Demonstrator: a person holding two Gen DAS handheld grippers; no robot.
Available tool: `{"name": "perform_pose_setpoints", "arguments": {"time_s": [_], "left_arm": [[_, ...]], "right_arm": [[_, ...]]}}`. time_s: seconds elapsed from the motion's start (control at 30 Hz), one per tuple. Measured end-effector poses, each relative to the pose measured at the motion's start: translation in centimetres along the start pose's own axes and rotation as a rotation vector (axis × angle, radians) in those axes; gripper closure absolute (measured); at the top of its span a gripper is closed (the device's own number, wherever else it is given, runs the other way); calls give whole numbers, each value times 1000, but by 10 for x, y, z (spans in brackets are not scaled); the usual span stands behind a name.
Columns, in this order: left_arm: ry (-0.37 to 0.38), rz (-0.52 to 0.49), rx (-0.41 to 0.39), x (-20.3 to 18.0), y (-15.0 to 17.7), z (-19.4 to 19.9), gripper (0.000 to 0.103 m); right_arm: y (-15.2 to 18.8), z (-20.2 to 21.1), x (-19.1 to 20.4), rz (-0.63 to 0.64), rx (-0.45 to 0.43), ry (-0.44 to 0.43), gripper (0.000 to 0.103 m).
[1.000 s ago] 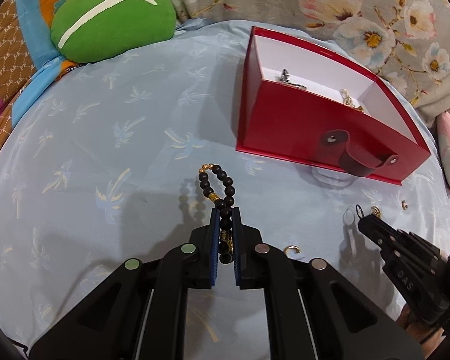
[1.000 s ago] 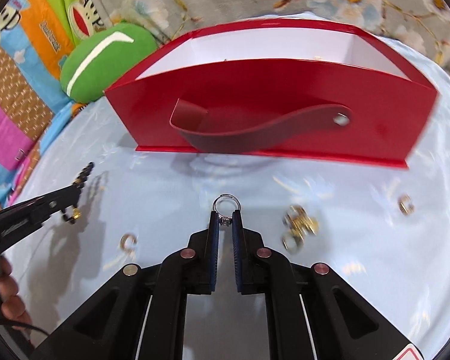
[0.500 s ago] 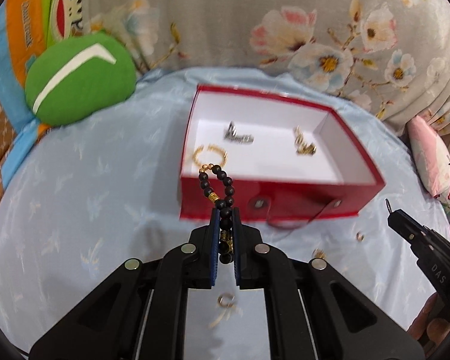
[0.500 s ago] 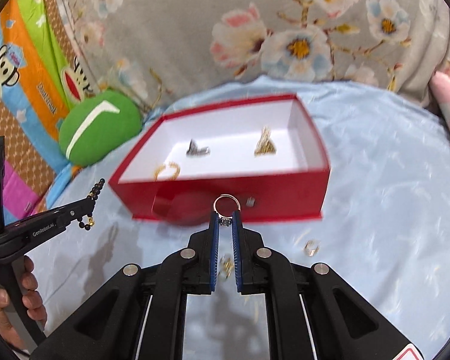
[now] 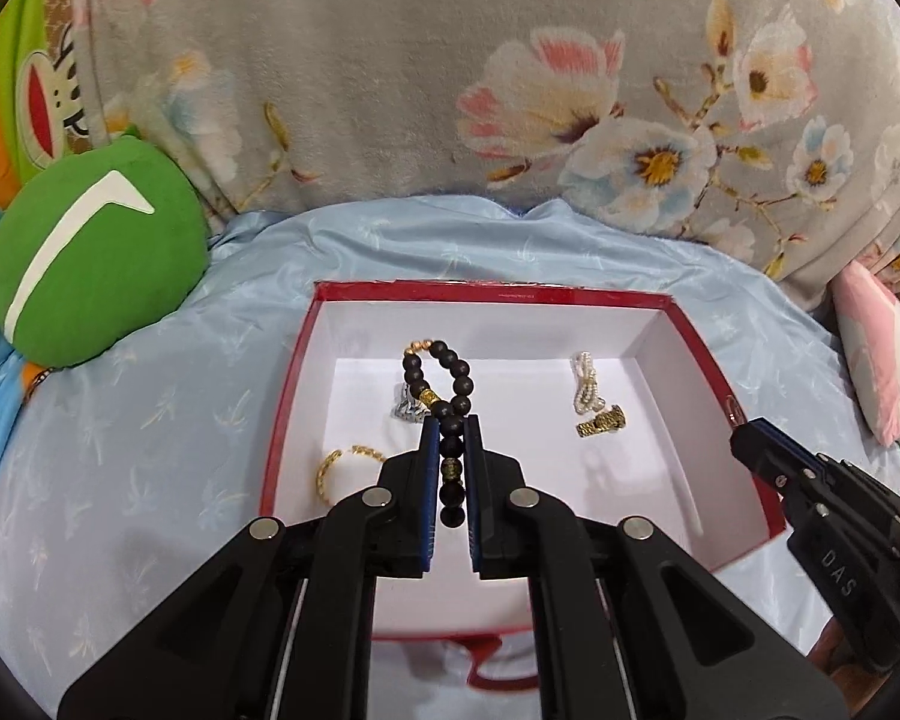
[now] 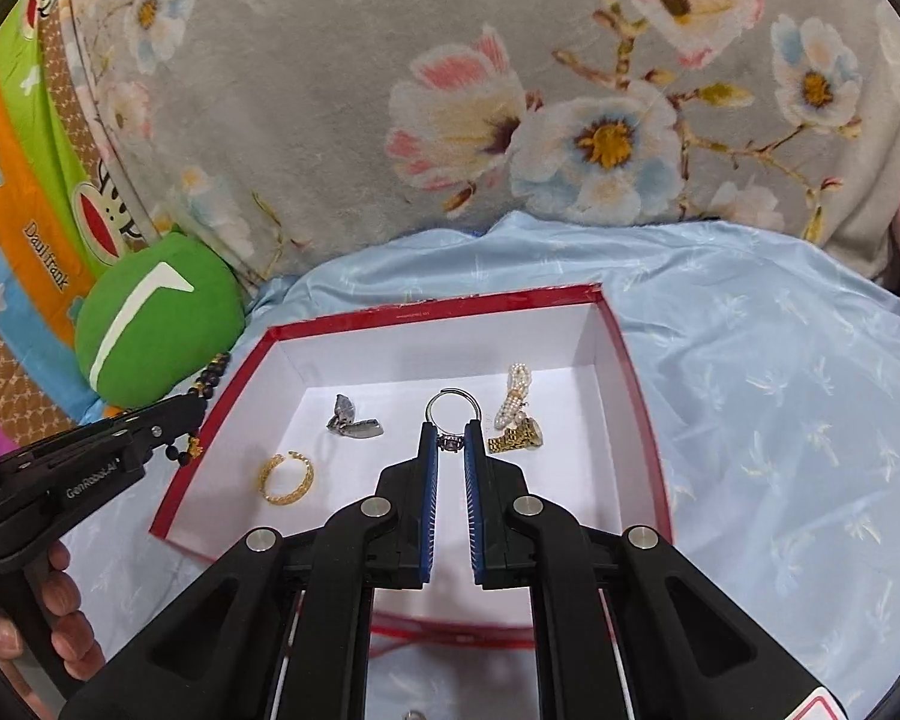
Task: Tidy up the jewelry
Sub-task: 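Carry the bead bracelet and silver ring into the red box and open both grippers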
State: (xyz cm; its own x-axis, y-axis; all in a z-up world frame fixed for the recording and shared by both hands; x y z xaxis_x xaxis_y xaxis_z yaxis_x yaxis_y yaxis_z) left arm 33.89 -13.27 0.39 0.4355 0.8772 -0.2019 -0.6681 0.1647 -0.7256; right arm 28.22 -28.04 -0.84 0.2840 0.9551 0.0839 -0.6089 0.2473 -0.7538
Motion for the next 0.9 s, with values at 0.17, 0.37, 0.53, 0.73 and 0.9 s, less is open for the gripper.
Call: {"name": "perform_pose_setpoints", "arguments": {"time_s": [0.17,0.37,0.53,0.73,0.9], "left_arm": [[-15,8,50,1,-1,-38,96],[-33,17,97,6,8,-71,96],[-36,23,128,8,15,-89,96],[-36,32,145,8,16,-99,95],[-46,48,216,12,19,-110,95]], "right_arm": [[6,-41,4,27,60,31,95],[20,-72,-5,12,127,46,95],[27,-87,-10,5,165,51,95],[33,-98,-11,15,196,67,95],[35,-104,-11,13,229,80,95]]}}
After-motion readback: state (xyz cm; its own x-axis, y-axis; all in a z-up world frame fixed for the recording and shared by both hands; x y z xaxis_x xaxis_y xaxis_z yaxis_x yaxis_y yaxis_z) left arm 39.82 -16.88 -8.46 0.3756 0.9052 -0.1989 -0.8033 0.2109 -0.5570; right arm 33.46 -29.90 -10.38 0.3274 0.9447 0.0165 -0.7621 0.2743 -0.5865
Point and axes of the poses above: each gripper's, at about its wrist camera, not at the fingertips, and z roughly against the way its jaws point, x to its left, y to its underside, the point moved 8 cm from there along -z, roughly the way its jaws point, and after that the axes turned 10 degrees about y, right-handed, at the moved point
